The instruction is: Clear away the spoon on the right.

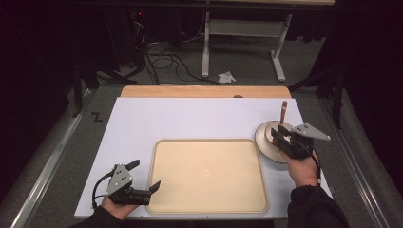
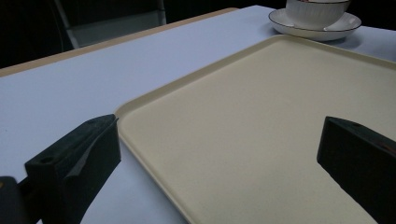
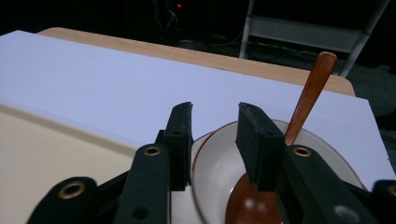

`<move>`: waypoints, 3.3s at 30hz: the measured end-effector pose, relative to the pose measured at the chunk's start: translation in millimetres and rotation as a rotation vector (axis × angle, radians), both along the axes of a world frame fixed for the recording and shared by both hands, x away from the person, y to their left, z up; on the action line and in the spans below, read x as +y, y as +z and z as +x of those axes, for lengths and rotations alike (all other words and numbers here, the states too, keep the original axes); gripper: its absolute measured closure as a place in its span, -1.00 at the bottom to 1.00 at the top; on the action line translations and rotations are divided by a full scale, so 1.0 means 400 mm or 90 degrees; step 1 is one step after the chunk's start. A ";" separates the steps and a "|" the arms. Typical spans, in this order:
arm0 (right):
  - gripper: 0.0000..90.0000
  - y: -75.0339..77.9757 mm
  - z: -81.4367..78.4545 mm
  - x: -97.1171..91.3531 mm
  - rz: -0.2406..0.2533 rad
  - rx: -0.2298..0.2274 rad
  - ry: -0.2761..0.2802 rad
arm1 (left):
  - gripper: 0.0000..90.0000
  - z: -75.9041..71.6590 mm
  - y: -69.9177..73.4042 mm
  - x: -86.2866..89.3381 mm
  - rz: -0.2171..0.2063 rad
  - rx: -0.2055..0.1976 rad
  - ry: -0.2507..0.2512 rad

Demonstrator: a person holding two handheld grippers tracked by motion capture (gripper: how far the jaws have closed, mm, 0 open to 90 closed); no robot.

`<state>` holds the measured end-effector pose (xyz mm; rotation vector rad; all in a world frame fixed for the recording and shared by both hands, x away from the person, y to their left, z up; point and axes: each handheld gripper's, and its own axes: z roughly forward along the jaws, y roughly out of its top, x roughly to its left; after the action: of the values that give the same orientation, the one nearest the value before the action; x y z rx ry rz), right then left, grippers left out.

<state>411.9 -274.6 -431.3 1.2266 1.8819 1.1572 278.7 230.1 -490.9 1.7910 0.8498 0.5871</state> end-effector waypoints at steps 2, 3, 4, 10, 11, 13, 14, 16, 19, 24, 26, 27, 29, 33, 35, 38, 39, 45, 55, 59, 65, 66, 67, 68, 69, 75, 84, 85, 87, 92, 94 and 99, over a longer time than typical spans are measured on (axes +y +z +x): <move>0.61 0.007 0.031 -0.001 -0.005 0.009 -0.008 | -1.00 0.000 0.000 0.001 0.000 -0.001 0.000; 0.67 0.011 0.049 -0.002 -0.015 0.010 -0.012 | -1.00 0.000 0.000 0.001 0.000 0.001 0.000; 0.86 0.019 0.088 0.000 -0.040 0.019 -0.027 | -1.00 0.000 0.000 0.002 -0.002 0.000 0.001; 1.00 0.028 0.172 0.006 -0.095 0.065 -0.068 | -1.00 -0.001 -0.001 0.007 -0.006 0.003 0.002; 1.00 0.027 0.183 0.006 -0.104 0.071 -0.073 | -1.00 -0.001 -0.002 0.008 -0.006 0.004 0.002; 1.00 0.024 0.209 0.008 -0.118 0.085 -0.088 | -1.00 0.001 -0.003 0.009 -0.009 0.005 0.003; 1.00 0.022 0.220 0.008 -0.126 0.096 -0.096 | -1.00 0.002 -0.003 0.010 -0.009 0.006 0.003; 1.00 0.020 0.244 0.005 -0.142 0.119 -0.112 | -1.00 0.003 -0.004 0.011 -0.011 0.006 0.003; 1.00 0.017 0.256 -0.008 -0.149 0.133 -0.126 | -1.00 0.002 -0.003 0.012 -0.010 0.005 0.002; 1.00 0.016 0.248 -0.036 -0.127 0.144 -0.134 | -1.00 -0.003 0.000 0.015 -0.011 0.002 0.006; 1.00 0.021 0.245 -0.027 -0.129 0.129 -0.116 | -1.00 -0.004 0.001 0.014 -0.012 0.001 0.006; 1.00 0.021 0.245 -0.027 -0.129 0.129 -0.116 | -1.00 -0.003 0.001 0.013 -0.012 0.001 0.005; 1.00 0.019 0.248 -0.015 -0.135 0.130 -0.107 | -1.00 -0.002 0.000 0.011 -0.010 0.003 0.003; 1.00 0.000 0.262 -0.007 -0.163 0.150 -0.119 | -1.00 -0.001 -0.001 0.013 -0.010 0.002 0.004; 1.00 -0.003 0.264 -0.017 -0.169 0.158 -0.127 | -1.00 -0.001 -0.002 0.016 -0.011 0.002 0.005; 1.00 0.000 0.254 -0.046 -0.171 0.166 -0.144 | -1.00 -0.003 -0.001 0.019 -0.011 0.002 0.008; 1.00 0.001 0.250 -0.054 -0.173 0.167 -0.149 | -1.00 -0.004 0.000 0.019 -0.010 0.002 0.007; 1.00 0.012 0.191 -0.116 -0.183 0.167 -0.166 | -0.99 -0.003 0.000 0.011 -0.004 -0.001 0.002; 1.00 0.011 0.075 -0.189 -0.157 0.169 -0.169 | -0.99 -0.001 0.001 0.007 0.003 -0.001 0.005; 1.00 0.013 0.033 -0.201 -0.137 0.166 -0.151 | -0.99 0.001 0.001 0.008 0.003 -0.001 0.007; 1.00 0.018 -0.022 -0.198 -0.113 0.147 -0.115 | -0.99 0.003 0.000 0.008 0.001 0.001 0.006; 1.00 0.022 -0.040 -0.193 -0.103 0.140 -0.102 | -0.99 0.003 0.000 0.008 0.001 0.001 0.006; 1.00 0.022 -0.040 -0.193 -0.103 0.140 -0.102 | -0.99 0.003 0.000 0.008 0.001 0.001 0.006; 1.00 0.027 -0.049 -0.191 -0.104 0.129 -0.098 | -0.99 0.003 0.000 0.008 0.001 0.001 0.006; 1.00 0.037 -0.062 -0.194 -0.104 0.104 -0.100 | -0.99 0.003 -0.001 0.008 0.001 0.001 0.006; 1.00 0.054 -0.068 -0.291 -0.083 0.089 -0.161 | -0.99 0.005 -0.002 0.003 0.002 0.003 0.004; 1.00 -0.010 -0.148 -0.267 -0.076 0.064 -0.098 | -0.99 0.009 -0.006 0.004 -0.002 0.010 0.010; 1.00 -0.016 -0.161 -0.259 -0.074 0.060 -0.089 | -0.99 0.007 -0.005 0.004 -0.002 0.010 0.010; 1.00 -0.024 -0.190 -0.238 -0.070 0.047 -0.068 | -0.99 0.007 -0.006 0.003 -0.003 0.011 0.013; 1.00 -0.021 -0.225 -0.195 -0.068 0.022 -0.034 | -0.99 0.010 -0.010 0.003 -0.006 0.018 0.016; 1.00 -0.016 -0.233 -0.173 -0.062 0.015 -0.019 | -0.99 0.011 -0.011 0.000 -0.005 0.019 0.014; 0.99 -0.007 -0.252 -0.123 -0.073 -0.011 -0.024 | -0.99 0.009 -0.010 0.002 -0.007 0.017 0.015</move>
<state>311.3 -324.0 -434.1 1.1796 1.8772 1.0229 282.2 231.1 -494.7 1.7841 0.8924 0.5736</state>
